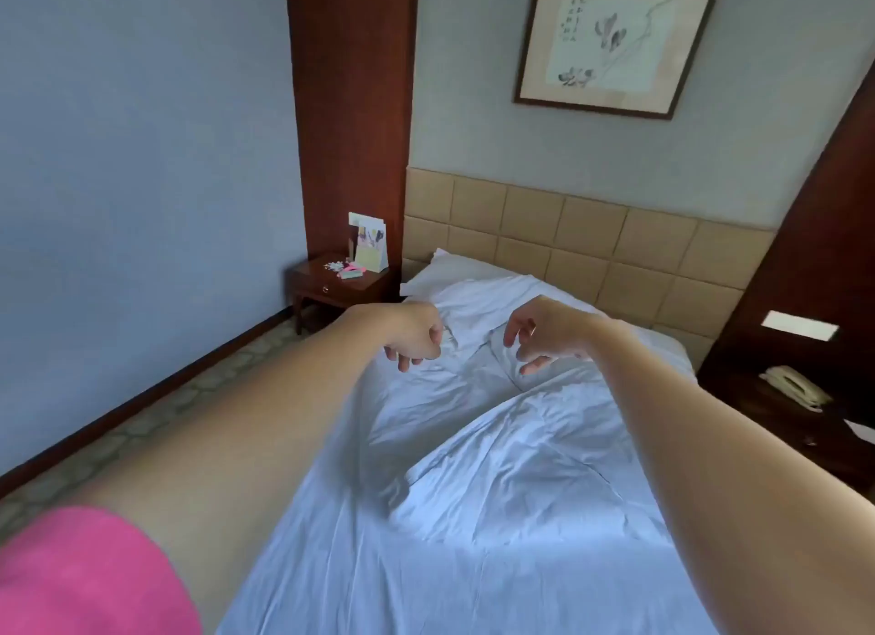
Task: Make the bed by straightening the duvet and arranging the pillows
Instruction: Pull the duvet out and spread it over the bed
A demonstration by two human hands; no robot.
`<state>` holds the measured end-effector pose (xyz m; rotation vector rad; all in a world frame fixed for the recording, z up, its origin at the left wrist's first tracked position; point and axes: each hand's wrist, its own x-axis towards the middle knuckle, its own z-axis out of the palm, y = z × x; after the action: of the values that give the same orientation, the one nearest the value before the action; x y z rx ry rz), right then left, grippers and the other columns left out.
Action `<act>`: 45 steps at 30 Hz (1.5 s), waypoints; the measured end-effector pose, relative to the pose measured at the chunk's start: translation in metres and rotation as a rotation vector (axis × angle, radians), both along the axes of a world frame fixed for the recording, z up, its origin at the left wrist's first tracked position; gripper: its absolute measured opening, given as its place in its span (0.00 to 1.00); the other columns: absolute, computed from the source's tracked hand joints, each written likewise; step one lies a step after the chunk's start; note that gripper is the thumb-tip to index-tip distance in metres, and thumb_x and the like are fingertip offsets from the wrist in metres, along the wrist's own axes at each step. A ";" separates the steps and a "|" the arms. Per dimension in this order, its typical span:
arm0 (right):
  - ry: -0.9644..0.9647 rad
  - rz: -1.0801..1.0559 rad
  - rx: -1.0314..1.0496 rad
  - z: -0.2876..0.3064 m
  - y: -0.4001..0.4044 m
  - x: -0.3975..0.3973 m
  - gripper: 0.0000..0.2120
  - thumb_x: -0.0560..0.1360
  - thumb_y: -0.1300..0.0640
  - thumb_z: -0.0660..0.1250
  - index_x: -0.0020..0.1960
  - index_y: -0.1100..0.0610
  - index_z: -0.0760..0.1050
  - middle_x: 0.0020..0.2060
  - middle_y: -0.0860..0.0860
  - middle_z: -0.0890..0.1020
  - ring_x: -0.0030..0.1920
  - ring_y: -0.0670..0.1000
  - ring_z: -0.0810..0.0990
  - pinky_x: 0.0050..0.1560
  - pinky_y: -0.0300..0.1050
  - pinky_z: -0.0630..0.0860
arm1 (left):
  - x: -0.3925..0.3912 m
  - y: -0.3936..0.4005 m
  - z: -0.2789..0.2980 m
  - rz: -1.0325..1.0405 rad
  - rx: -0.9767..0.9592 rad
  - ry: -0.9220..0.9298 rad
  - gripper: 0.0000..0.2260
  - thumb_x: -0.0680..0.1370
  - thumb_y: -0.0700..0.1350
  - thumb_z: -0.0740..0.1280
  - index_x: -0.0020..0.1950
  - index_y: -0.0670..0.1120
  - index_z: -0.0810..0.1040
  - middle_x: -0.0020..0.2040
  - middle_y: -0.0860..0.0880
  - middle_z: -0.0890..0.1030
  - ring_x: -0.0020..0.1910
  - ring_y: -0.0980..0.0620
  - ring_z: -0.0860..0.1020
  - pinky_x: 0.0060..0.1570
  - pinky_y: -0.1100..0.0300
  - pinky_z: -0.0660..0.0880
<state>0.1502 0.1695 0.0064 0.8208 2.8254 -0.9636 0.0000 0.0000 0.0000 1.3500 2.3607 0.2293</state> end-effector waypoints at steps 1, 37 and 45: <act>-0.009 0.021 -0.010 -0.004 -0.008 -0.013 0.10 0.71 0.74 0.69 0.47 0.61 0.80 0.43 0.56 0.75 0.40 0.55 0.86 0.52 0.54 0.83 | -0.012 -0.014 -0.003 0.010 -0.010 -0.006 0.05 0.79 0.43 0.62 0.48 0.45 0.77 0.40 0.47 0.82 0.33 0.51 0.81 0.35 0.60 0.75; -0.087 0.602 0.234 -0.078 -0.276 -0.631 0.11 0.79 0.63 0.61 0.57 0.56 0.79 0.55 0.53 0.79 0.51 0.54 0.82 0.53 0.49 0.81 | -0.541 -0.346 -0.054 0.523 -0.174 -0.006 0.08 0.80 0.42 0.61 0.55 0.43 0.78 0.44 0.46 0.83 0.38 0.51 0.83 0.43 0.59 0.79; -0.060 0.435 0.210 -0.098 -0.265 -0.725 0.08 0.79 0.59 0.64 0.49 0.55 0.82 0.49 0.52 0.84 0.37 0.44 0.84 0.46 0.42 0.80 | -0.664 -0.320 -0.082 0.347 -0.134 -0.066 0.08 0.79 0.41 0.60 0.53 0.43 0.78 0.43 0.46 0.85 0.36 0.52 0.82 0.41 0.60 0.78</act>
<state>-0.5749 -0.0955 -0.0915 0.2146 2.8991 -0.5790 -0.6636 -0.3198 -0.0823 0.8539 2.4918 0.2061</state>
